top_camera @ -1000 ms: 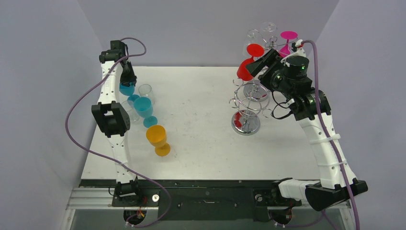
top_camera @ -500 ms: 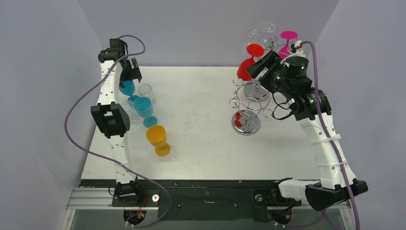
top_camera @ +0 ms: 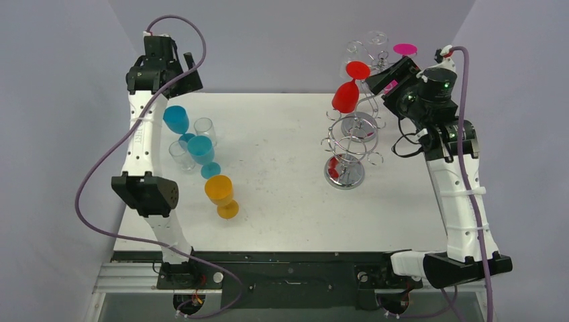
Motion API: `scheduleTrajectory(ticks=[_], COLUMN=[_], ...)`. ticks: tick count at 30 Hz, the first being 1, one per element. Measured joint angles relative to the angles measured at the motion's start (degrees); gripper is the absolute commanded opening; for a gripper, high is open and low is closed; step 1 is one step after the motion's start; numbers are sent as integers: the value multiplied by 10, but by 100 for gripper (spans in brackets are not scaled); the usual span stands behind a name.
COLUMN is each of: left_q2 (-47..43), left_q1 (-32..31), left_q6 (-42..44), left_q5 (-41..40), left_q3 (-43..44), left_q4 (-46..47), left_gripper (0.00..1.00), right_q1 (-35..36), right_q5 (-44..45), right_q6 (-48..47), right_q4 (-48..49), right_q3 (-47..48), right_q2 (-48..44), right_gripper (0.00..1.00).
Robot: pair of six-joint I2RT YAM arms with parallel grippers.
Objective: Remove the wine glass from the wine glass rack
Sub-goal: Pick up the wine glass from the wine rack.
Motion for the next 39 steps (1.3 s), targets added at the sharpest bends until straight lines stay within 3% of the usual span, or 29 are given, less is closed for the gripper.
scheduleTrajectory(ticks=[5, 10, 18, 26, 39], left_q2=[-124, -221, -320, -369, -399], left_q1=[-41, -104, -206, -280, -294], left_q6=[-7, -16, -38, -54, -68], left_q5=[-5, 2, 38, 59, 63], left_q3=[-124, -231, -357, -415, -434], left_q4=[61, 107, 145, 151, 152], left_gripper=[96, 96, 96, 96, 96], right_q1=[-54, -110, -196, -260, -322], right_q5=[-2, -19, -47, -87, -189], right_q6=[3, 8, 19, 38, 103], right_q4=[3, 21, 65, 117, 193], right_q3=[6, 6, 6, 3, 7], right_q2=[13, 30, 75, 129, 255], right_gripper=[70, 63, 57, 52, 47])
